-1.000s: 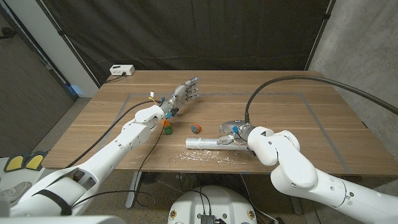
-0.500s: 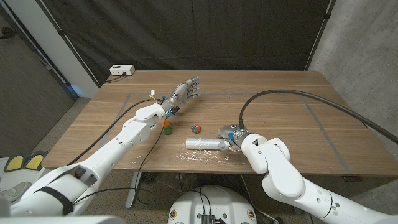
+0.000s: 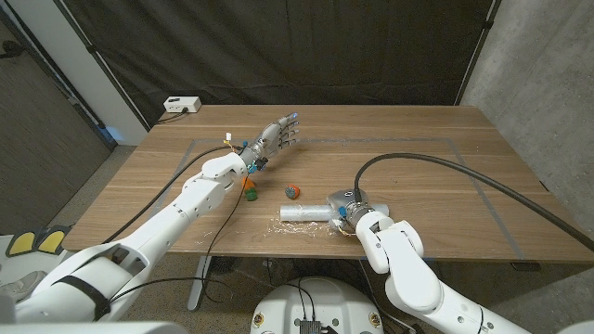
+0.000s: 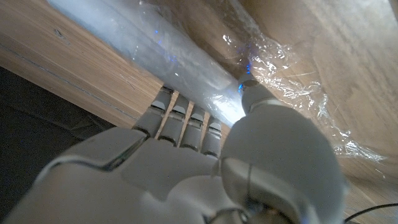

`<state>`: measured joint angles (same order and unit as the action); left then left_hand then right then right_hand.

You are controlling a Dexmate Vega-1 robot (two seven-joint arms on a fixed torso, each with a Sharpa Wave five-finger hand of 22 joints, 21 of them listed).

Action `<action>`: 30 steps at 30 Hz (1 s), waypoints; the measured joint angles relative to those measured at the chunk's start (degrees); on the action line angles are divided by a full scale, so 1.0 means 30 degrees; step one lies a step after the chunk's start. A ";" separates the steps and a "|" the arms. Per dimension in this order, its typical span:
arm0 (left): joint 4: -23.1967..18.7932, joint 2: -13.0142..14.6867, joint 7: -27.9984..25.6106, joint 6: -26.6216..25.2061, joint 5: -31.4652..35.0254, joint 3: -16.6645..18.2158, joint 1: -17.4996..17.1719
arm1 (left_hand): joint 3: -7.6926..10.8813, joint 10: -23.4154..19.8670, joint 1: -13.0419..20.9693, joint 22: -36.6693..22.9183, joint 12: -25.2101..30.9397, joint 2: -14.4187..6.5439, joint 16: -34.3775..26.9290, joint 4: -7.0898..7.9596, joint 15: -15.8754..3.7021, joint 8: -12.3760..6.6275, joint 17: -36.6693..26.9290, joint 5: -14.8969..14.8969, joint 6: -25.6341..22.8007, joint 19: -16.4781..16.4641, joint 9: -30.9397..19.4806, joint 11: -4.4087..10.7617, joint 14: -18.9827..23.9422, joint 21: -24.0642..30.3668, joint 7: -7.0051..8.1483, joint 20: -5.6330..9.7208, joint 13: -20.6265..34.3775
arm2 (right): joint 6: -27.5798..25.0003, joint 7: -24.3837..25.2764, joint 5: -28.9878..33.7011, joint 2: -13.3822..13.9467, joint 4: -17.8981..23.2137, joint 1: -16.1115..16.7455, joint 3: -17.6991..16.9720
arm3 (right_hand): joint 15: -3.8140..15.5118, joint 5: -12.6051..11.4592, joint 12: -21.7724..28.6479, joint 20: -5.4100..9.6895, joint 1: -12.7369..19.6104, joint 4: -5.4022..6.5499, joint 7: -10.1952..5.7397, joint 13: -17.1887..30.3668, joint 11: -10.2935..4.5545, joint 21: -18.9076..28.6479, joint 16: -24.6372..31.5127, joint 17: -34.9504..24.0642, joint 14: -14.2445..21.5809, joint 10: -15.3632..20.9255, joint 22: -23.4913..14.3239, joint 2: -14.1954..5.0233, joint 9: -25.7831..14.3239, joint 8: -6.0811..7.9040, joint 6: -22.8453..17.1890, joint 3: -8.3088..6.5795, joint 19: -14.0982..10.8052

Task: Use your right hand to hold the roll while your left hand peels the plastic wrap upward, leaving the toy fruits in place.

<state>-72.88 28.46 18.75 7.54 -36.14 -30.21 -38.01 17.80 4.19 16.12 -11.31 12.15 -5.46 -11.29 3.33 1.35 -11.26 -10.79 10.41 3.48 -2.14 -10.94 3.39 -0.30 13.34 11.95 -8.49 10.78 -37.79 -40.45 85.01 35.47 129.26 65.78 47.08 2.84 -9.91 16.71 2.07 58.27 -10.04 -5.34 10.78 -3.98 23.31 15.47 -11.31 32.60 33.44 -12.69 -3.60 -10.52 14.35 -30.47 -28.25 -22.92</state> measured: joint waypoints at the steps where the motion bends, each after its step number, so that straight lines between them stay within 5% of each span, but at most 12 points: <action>1: 0.0027 -0.0009 0.0017 -0.0010 -0.0009 -0.0004 0.0005 | -0.0002 -0.0045 -0.0001 0.0000 0.0000 0.0001 0.0000 0.0002 -0.0001 0.0000 0.0000 0.0000 -0.0001 0.0000 0.0000 -0.0045 0.0001 0.0000 0.0000 0.0000 0.0000 | 0.0061 0.0240 0.0134 0.0000 0.0000 0.0000 0.0000 | 0.0034 0.0007 0.0130 0.0070 0.0251 0.0006 0.0022 -0.0007 -0.0062 0.0258 0.0250 -0.0087 0.0740 0.0618 -0.0089 -0.0015 0.0000 0.0140 -0.0518 0.0211 -0.0219; 5: 0.0090 -0.0038 0.0133 -0.0021 -0.0073 -0.0007 0.0048 | -0.0001 -0.0103 -0.0003 0.0000 0.0000 0.0003 0.0000 0.0001 0.0026 0.0000 0.0000 0.0001 0.0000 0.0000 0.0000 -0.0103 0.0182 0.0078 0.0000 0.0000 0.0001 | 0.0296 0.1094 0.0217 -0.0361 -0.0479 0.0600 -0.0436 | -0.0266 0.0049 0.0956 0.0189 0.0624 0.0183 0.0169 0.0047 0.0234 0.1337 0.1459 -0.0508 0.3024 0.2893 -0.0444 0.0162 -0.0020 0.0599 -0.2743 0.0719 -0.0913; 7: 0.0114 -0.0045 0.0147 -0.0024 -0.0081 -0.0011 0.0056 | -0.0001 -0.0125 -0.0039 0.0000 0.0000 0.0036 0.0000 0.0001 -0.0006 0.0000 0.0000 0.0000 -0.0001 -0.0076 0.0000 -0.0081 0.0272 0.0078 0.0000 -0.0076 0.0000 | 0.0410 0.1581 0.0089 -0.0402 -0.0558 0.0711 -0.0527 | -0.0872 -0.0092 0.1593 0.0201 0.0788 0.0150 0.0768 0.0331 0.0951 0.2097 0.2476 -0.1116 0.4004 0.3793 -0.0702 0.0329 -0.0042 0.0775 -0.3503 0.1050 -0.1235; 13: 0.0207 -0.0074 0.0224 -0.0044 -0.0108 -0.0019 0.0110 | 0.0000 -0.0297 -0.0115 0.0001 0.0000 0.0106 -0.0129 0.0000 0.0071 0.0000 0.0000 0.0000 -0.0001 -0.0180 0.0000 -0.0097 0.0551 0.0080 0.0001 -0.0180 0.0000 | 0.0527 0.3049 -0.0829 -0.0560 -0.0845 0.1138 -0.0948 | -0.1260 -0.0240 0.3082 0.0231 0.0862 0.0473 0.2184 0.1312 0.2502 0.4363 0.4572 -0.2705 0.6423 0.5628 -0.1668 0.0421 -0.0241 0.0802 -0.4262 0.1681 -0.1876; 20: 0.0420 -0.0152 0.0289 -0.0048 -0.0127 -0.0022 0.0185 | 0.0000 -0.0307 -0.0284 0.0001 0.0000 -0.0072 -0.0130 -0.0001 0.0068 0.0000 0.0000 0.0000 -0.0001 -0.0315 0.0000 -0.0107 0.0754 0.0150 0.0001 -0.0108 0.0000 | 0.0612 0.4474 -0.2920 -0.0646 -0.0922 0.1342 -0.1308 | -0.1648 -0.0375 0.3525 0.0228 0.0857 0.0688 0.2646 0.1853 0.3131 0.5657 0.5584 -0.3621 0.7257 0.6293 -0.2232 0.0417 -0.0218 0.0797 -0.4344 0.1892 -0.2283; 23: 0.0577 -0.0195 0.0504 -0.0048 -0.0216 -0.0022 0.0242 | -0.0058 -0.0308 -0.0282 0.0001 0.0000 -0.0071 -0.0161 0.0056 0.0123 0.0000 0.0001 0.0000 -0.0001 -0.0382 0.0000 -0.0107 0.0896 0.0149 0.0000 -0.0174 0.0000 | 0.0658 0.5341 -0.4477 -0.0797 -0.0899 0.1770 -0.2634 | -0.1620 -0.0445 0.3610 0.0266 0.0855 0.0714 0.2758 0.1950 0.3125 0.5891 0.5789 -0.3865 0.7620 0.6519 -0.2371 0.0419 -0.0183 0.0706 -0.4431 0.1919 -0.2321; 30: 0.0860 -0.0284 0.0618 -0.0036 -0.0251 -0.0017 0.0375 | -0.0082 -0.0510 -0.0278 0.0001 0.0000 -0.0068 -0.0277 0.0081 0.0132 0.0000 0.0000 0.0000 0.0000 -0.0517 0.0000 -0.0109 0.1092 0.0223 0.0001 -0.0176 0.0000 | 0.1483 0.8093 -0.8669 -0.0903 -0.0915 0.2099 -0.3662 | -0.1337 -0.0522 0.3656 0.0297 0.0851 0.0768 0.2949 0.1993 0.3185 0.6433 0.5856 -0.4025 0.7723 0.6656 -0.2562 0.0423 -0.0166 0.0644 -0.4444 0.1972 -0.2352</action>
<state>-70.30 27.61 20.60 7.43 -36.89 -30.26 -36.89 17.55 2.66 15.29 -11.31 12.15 -5.66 -12.12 3.57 1.75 -11.26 -10.79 10.41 3.48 -3.69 -10.94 3.06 2.97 14.00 11.95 -9.01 10.78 -33.34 -16.17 59.00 32.76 126.52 72.08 36.10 -1.17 -11.48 27.68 2.96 60.82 -7.73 3.51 16.76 5.58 42.61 33.04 -23.39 55.77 53.41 -20.38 -2.34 -11.01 16.28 -43.80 -22.34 -29.98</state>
